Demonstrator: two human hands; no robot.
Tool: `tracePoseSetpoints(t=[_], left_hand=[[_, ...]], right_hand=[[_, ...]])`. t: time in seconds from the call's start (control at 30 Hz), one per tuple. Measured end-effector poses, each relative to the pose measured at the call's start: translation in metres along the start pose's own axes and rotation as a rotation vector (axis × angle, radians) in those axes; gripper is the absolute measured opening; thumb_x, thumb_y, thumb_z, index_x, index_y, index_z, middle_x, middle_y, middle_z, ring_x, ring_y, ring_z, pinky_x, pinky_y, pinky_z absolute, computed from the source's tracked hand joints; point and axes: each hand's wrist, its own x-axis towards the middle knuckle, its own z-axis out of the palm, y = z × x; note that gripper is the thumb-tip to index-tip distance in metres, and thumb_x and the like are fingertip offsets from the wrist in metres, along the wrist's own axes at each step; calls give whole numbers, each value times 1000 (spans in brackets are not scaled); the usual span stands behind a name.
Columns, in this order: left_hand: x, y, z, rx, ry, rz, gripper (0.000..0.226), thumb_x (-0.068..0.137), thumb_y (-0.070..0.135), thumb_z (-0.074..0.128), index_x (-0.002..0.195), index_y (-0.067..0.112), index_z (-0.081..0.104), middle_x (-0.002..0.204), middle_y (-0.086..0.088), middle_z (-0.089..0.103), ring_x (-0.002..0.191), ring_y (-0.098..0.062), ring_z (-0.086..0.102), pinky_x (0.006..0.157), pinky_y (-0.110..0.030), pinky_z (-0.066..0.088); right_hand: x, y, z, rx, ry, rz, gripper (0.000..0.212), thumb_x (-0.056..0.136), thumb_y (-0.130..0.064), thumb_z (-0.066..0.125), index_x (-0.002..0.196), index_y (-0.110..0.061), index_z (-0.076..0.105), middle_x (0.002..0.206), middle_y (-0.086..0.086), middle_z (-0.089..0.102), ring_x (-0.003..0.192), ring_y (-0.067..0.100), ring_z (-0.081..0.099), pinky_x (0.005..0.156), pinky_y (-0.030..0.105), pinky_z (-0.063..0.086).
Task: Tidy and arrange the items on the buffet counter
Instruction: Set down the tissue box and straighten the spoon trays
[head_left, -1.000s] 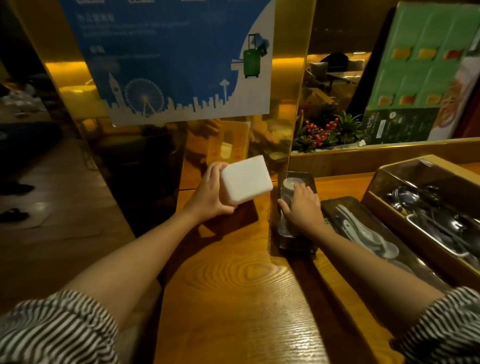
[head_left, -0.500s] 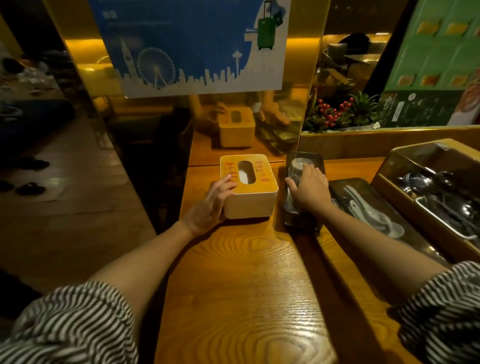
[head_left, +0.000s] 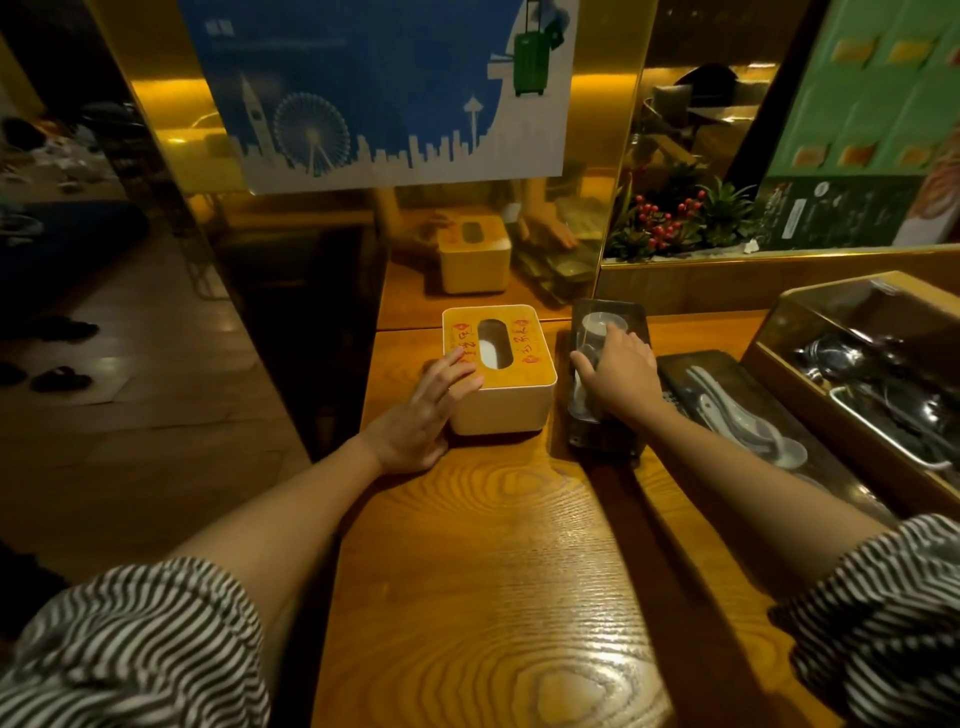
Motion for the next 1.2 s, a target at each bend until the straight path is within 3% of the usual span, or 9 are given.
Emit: tracePoseSetpoints(t=[0.1, 0.27, 0.43, 0.67, 0.83, 0.9, 0.97, 1.03, 1.2], left_hand=[[-1, 11, 2, -141, 90, -67, 92, 76, 27, 68, 151, 22, 16, 162, -8, 4, 151, -31, -5, 117, -56, 18], [18, 47, 24, -489, 401, -689, 113, 59, 71, 73, 146, 55, 4, 164, -2, -5, 149, -18, 2, 114, -40, 21], [21, 47, 36, -609, 463, -681, 92, 65, 44, 85, 139, 44, 31, 149, -2, 36, 134, -21, 40, 100, -40, 50], [21, 48, 33, -696, 434, -669, 96, 69, 29, 86, 141, 45, 25, 148, 6, 32, 134, -14, 37, 98, -24, 46], [11, 63, 41, -575, 262, -817, 139, 60, 50, 87, 151, 39, -18, 163, 2, 9, 143, -14, 18, 114, -40, 25], [6, 73, 47, -300, 108, -945, 125, 69, 64, 74, 155, 22, -6, 164, -11, 6, 148, -24, 10, 120, -47, 17], [3, 88, 48, 29, -70, -1002, 98, 81, 75, 47, 146, 5, 31, 160, -20, 18, 150, -29, 3, 122, -47, 9], [1, 102, 46, 164, -163, -1013, 91, 86, 77, 28, 137, 4, 46, 156, -21, 28, 151, -31, 1, 122, -47, 4], [-3, 120, 41, 228, -297, -1012, 97, 87, 78, 11, 152, 8, 27, 161, -14, 19, 151, -29, -4, 121, -50, 0]], right_hand=[[1, 0, 1, -5, -4, 2, 67, 93, -49, 55, 140, -5, 40, 139, 16, 51, 133, 32, 43, 114, 48, 32], [0, 1, 0, -13, -2, -9, 67, 94, -49, 55, 141, -4, 40, 139, 17, 52, 132, 32, 44, 113, 49, 34], [0, 1, 1, -8, -14, 11, 69, 93, -50, 55, 143, -6, 37, 142, 16, 50, 135, 31, 42, 114, 49, 33], [-2, 0, -2, -30, -50, 33, 71, 93, -53, 53, 145, -8, 36, 145, 14, 47, 138, 30, 39, 115, 51, 30], [-42, -2, -13, -175, -203, 59, 87, 87, -79, 25, 154, -23, 20, 162, 14, 15, 150, 37, 8, 117, 60, 2], [-53, -3, -15, -200, -232, 72, 91, 83, -84, 22, 155, -29, 16, 164, 15, 7, 150, 40, 1, 115, 63, 0], [-56, -5, -19, -206, -254, 85, 93, 80, -85, 28, 155, -32, 15, 163, 18, 4, 149, 43, -2, 116, 62, 1], [-56, -6, -22, -200, -260, 81, 94, 78, -86, 34, 155, -33, 17, 163, 20, 4, 148, 45, 0, 118, 58, 5], [-66, 5, -28, -188, -267, 16, 90, 79, -82, 42, 154, -39, 19, 164, 15, 7, 149, 41, 1, 118, 54, 14]])
